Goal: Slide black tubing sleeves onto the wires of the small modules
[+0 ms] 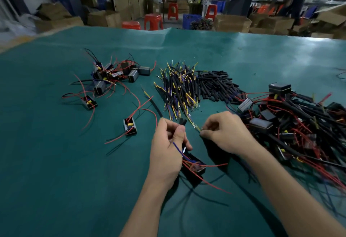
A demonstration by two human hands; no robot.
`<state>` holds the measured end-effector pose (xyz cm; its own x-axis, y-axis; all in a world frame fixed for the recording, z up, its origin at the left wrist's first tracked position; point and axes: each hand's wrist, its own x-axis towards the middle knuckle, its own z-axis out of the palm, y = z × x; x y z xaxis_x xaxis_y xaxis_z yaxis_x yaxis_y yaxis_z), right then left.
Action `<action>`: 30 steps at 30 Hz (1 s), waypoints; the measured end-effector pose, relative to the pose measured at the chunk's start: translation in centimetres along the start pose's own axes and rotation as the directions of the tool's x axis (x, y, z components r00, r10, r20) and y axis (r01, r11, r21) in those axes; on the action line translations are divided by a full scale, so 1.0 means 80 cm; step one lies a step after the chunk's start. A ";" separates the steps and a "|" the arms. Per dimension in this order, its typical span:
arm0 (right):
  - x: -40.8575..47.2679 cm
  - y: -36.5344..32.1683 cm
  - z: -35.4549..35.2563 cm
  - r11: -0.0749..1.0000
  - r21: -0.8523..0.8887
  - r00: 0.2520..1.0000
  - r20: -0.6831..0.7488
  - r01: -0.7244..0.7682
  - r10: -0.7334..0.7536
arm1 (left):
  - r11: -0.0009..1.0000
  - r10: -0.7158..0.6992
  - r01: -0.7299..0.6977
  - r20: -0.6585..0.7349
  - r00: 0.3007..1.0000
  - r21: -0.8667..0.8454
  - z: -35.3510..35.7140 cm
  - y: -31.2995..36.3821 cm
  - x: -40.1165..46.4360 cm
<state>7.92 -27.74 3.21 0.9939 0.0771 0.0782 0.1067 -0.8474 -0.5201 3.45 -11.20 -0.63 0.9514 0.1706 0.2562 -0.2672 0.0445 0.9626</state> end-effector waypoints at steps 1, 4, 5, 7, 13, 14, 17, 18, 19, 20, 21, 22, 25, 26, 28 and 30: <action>-0.001 0.003 0.001 0.996 0.086 1.000 -0.015 -0.007 0.008 | 1.000 0.004 -0.004 0.011 1.000 -0.004 0.000 0.000 0.000; -0.010 0.000 0.001 0.847 0.531 0.999 -0.003 -0.029 0.037 | 0.999 0.004 -0.004 0.024 1.000 -0.032 0.000 -0.001 -0.001; -0.013 -0.001 0.002 0.779 0.625 0.999 0.001 -0.039 0.049 | 0.999 -0.004 0.005 0.024 1.000 -0.050 -0.001 0.000 -0.001; -0.016 -0.006 0.003 0.678 0.734 0.998 -0.002 -0.044 0.068 | 0.994 -0.025 0.028 0.025 0.999 -0.102 -0.001 0.002 0.000; -0.022 -0.023 0.017 0.558 0.829 0.998 -0.042 0.013 0.039 | 0.993 -0.035 0.038 0.025 0.999 -0.111 0.000 0.004 -0.003; -0.023 -0.024 0.019 0.558 0.829 0.999 -0.047 0.024 0.027 | 0.994 -0.028 0.031 0.024 0.999 -0.105 0.000 0.004 -0.003; -0.024 -0.027 0.025 0.586 0.809 0.997 -0.069 0.043 0.022 | 0.995 -0.005 0.009 0.032 0.999 -0.103 -0.002 0.003 -0.003; -0.024 -0.027 0.026 0.589 0.807 0.997 -0.077 0.049 0.024 | 0.995 0.004 -0.001 0.032 0.999 -0.100 -0.002 0.003 -0.003; -0.024 -0.027 0.028 0.587 0.807 0.996 -0.083 0.054 0.022 | 0.995 0.010 -0.008 0.026 1.000 -0.100 -0.002 0.003 -0.004; -0.024 -0.027 0.028 0.586 0.808 0.996 -0.088 0.061 0.019 | 0.995 0.014 -0.013 0.015 1.000 -0.102 -0.002 0.003 -0.004; -0.024 -0.027 0.029 0.584 0.809 0.995 -0.094 0.067 0.016 | 0.995 0.019 -0.018 0.004 1.000 -0.103 -0.001 0.003 -0.003; -0.024 -0.027 0.029 0.581 0.810 0.995 -0.100 0.073 0.014 | 0.995 0.026 -0.026 -0.003 1.000 -0.101 -0.001 0.003 -0.003; -0.024 -0.028 0.030 0.572 0.816 0.993 -0.115 0.083 0.021 | 0.993 0.029 -0.028 0.007 1.000 -0.112 -0.002 0.006 -0.004; -0.023 -0.028 0.031 0.569 0.818 0.992 -0.119 0.081 0.029 | 0.992 0.026 -0.025 0.008 1.000 -0.121 -0.002 0.007 -0.005; -0.021 -0.029 0.031 0.568 0.820 0.991 -0.120 0.068 0.054 | 0.989 0.006 -0.007 -0.002 1.000 -0.150 -0.003 0.008 -0.004; -0.021 -0.028 0.030 0.571 0.819 0.989 -0.121 0.054 0.080 | 0.979 -0.041 0.038 -0.013 0.999 -0.201 -0.003 0.009 -0.002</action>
<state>6.10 -24.71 2.24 0.9888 -0.0546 0.1387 0.1361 -0.0491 -0.9895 3.05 -10.96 -0.02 0.9597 0.1813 0.2149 -0.2561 0.2478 0.9343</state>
